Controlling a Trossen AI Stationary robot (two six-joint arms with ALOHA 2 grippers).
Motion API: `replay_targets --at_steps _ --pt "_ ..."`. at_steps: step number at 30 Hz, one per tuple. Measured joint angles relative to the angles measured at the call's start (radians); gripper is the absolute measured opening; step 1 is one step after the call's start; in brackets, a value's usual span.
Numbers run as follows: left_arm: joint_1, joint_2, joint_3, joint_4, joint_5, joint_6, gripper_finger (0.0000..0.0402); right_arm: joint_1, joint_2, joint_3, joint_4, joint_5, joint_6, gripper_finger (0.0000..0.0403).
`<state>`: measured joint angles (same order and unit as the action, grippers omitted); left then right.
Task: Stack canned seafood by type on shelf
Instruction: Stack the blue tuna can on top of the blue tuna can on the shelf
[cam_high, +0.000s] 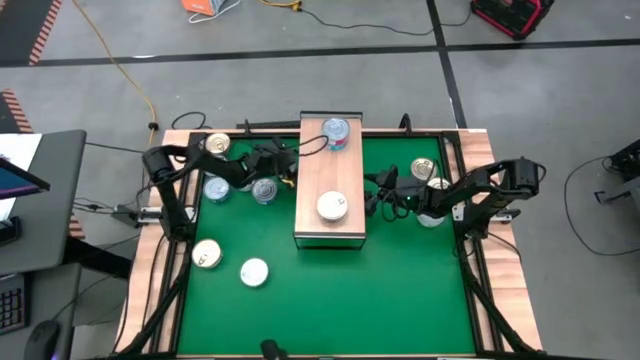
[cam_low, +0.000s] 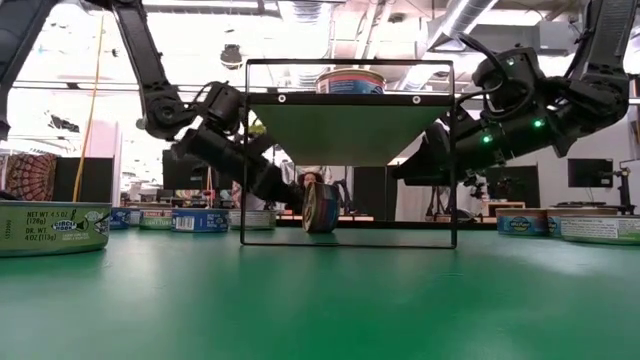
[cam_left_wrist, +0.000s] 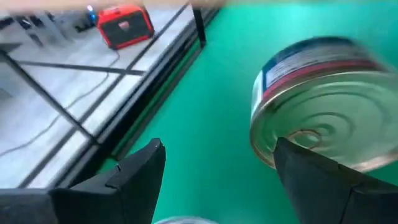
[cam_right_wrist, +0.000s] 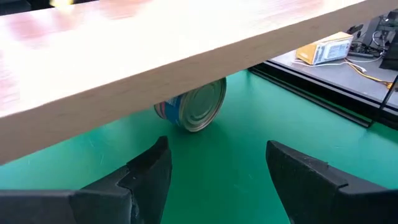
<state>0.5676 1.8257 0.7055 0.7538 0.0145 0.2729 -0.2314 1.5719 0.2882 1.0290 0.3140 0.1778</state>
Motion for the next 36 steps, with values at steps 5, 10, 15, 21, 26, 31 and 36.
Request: replay_targets --at_steps 5,10,15,21,26,31,36 --pt "-0.032 0.077 0.028 -0.002 0.011 -0.001 0.0288 0.0 0.0 0.0 -0.004 -0.001 -0.003 0.0285" --pt "-0.053 0.088 0.034 -0.011 -0.044 0.027 0.0288 0.0 0.0 0.0 -0.007 -0.001 -0.004 0.0285" --pt "-0.06 0.088 0.034 -0.023 -0.002 0.028 0.0288 0.0 0.0 0.0 -0.006 -0.001 -0.006 0.0285" --pt "-0.065 0.088 0.035 -0.053 0.255 0.012 0.0288 0.001 0.0 0.0 -0.006 -0.003 -0.007 0.0285" --pt "-0.077 0.091 0.034 -0.126 0.596 0.051 0.0288 0.001 0.0 -0.001 -0.005 -0.001 -0.006 0.0285" --pt "-0.08 0.09 0.034 -0.171 0.588 0.054 0.0288 0.0 0.0 0.0 -0.006 0.004 -0.003 0.0285" --pt "-0.078 0.071 0.034 -0.229 0.569 0.041 0.0288 0.004 0.0 0.0 -0.039 0.004 0.009 0.0285"
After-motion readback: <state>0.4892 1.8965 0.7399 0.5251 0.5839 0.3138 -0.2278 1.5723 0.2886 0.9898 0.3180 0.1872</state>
